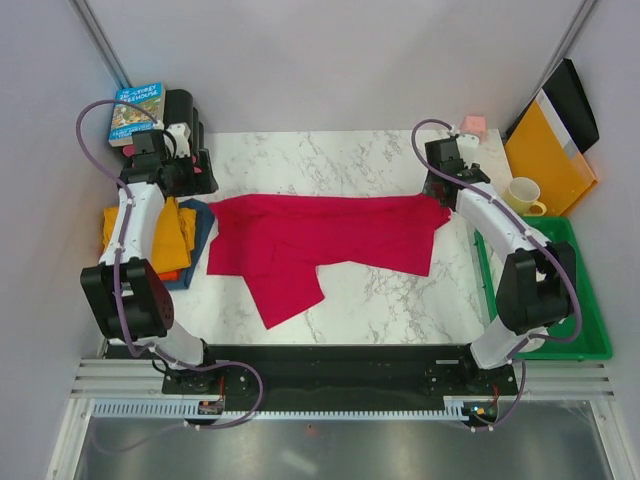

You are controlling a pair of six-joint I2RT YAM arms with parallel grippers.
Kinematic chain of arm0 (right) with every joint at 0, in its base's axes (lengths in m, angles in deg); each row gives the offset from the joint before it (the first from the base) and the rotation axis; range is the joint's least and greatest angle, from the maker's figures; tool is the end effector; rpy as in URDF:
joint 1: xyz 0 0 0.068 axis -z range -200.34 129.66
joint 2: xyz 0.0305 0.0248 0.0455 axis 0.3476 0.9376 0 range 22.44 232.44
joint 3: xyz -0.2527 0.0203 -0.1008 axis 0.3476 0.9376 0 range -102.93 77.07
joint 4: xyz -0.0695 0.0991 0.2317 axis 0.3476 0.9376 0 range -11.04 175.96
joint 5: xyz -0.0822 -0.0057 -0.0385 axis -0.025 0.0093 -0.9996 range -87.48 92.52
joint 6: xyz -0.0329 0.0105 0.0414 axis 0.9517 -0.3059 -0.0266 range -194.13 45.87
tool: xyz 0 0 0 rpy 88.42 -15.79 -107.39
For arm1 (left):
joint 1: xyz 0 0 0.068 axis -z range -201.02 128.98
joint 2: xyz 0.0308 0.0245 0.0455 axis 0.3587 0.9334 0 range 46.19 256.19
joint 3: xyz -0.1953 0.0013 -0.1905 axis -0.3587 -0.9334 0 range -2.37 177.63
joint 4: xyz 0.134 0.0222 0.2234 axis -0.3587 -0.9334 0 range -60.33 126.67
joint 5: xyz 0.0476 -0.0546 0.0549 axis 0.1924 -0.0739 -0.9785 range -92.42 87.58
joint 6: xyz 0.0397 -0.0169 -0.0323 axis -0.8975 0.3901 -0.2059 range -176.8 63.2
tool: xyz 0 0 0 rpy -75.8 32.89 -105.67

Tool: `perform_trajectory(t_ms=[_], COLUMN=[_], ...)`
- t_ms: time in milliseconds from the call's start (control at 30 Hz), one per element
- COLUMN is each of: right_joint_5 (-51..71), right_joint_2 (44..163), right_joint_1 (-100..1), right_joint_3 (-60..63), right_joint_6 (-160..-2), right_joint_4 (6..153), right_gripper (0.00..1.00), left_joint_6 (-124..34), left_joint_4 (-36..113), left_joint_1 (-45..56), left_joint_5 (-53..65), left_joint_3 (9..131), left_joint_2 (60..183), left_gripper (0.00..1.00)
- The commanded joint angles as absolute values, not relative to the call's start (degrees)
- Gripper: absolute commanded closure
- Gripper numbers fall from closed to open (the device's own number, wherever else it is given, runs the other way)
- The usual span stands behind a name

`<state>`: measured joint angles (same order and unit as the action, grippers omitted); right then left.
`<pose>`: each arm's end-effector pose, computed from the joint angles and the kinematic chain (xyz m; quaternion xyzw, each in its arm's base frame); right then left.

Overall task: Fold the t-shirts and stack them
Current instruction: Flatten out the tshirt

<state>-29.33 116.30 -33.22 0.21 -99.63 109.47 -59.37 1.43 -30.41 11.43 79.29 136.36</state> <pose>0.3551 0.0618 0.2857 0.1973 0.8799 -0.1270 0.4132 0.3470 0.0487 0.3256 -0.0070 0.9141 -0.0697 0.3993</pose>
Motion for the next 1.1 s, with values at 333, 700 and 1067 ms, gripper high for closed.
perform_trajectory(t_ms=[333, 700, 1067], right_joint_5=[-25.6, -23.67, -22.09], right_joint_2=[101.21, 97.13, 102.94], right_joint_1=[-37.47, -40.03, -43.54], right_joint_3=[15.26, 33.57, 35.41], right_joint_6=[-106.47, -117.02, -120.27], right_joint_4=[106.21, 103.57, 100.41], right_gripper=[0.32, 0.57, 0.5], left_joint_6=[-62.42, -61.99, -64.01], left_joint_4=[6.18, 2.93, 1.17], left_joint_1=[-30.34, -30.43, -30.43], left_joint_5=[11.29, 12.96, 10.24], left_joint_3=[68.32, 60.21, 56.87], left_joint_2=[122.32, 113.43, 110.18], left_gripper=[0.01, 0.02, 0.02])
